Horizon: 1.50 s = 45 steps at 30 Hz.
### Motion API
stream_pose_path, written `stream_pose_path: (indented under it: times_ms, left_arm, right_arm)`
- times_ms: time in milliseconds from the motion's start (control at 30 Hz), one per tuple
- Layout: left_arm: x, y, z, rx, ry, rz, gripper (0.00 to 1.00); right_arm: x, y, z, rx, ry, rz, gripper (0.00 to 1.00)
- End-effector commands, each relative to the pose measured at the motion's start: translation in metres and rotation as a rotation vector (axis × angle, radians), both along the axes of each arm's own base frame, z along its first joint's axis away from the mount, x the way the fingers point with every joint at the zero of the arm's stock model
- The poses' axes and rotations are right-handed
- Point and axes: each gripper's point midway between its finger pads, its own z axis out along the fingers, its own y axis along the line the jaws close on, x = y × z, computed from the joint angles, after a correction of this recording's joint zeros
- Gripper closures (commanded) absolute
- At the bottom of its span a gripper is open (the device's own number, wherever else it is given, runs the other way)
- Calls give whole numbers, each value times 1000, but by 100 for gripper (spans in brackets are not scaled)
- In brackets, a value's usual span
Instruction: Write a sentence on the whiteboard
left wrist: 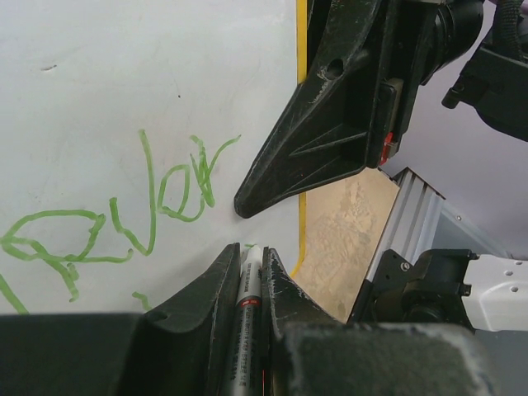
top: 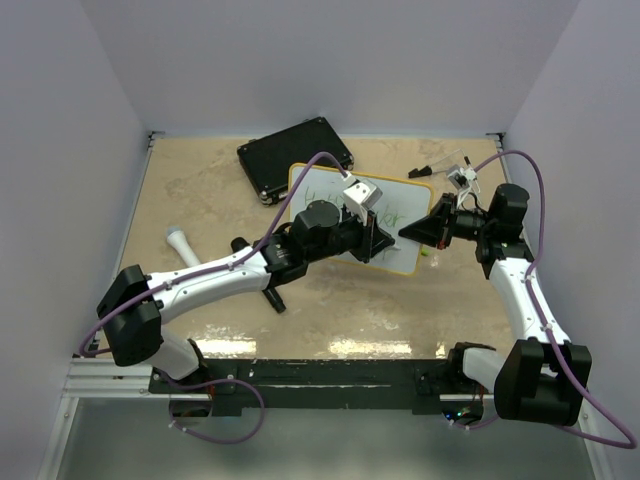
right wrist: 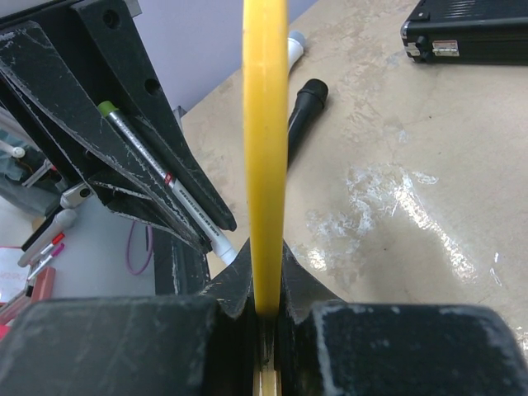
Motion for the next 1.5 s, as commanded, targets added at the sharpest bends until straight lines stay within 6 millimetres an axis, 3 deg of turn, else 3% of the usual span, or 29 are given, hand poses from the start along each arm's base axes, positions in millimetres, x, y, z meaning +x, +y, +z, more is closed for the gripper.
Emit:
stream_pose_path:
  times_ms: [0,267,800,1467]
  left_arm:
    - [13,1,19,-31,-50,57,100]
    - [17,16,24,-21,-70,110,100]
    - [10,27,1,22,-38,108,100]
    - [1,-3,-6,-5,0,-6,100]
  right_arm:
    - [-14,3,19,10,-83,66,100]
    - [-13,3,19,11,-81,66,100]
    - [-13,3,19,10,-81,65,100]
    - [-14,3,20,10,-86,66,100]
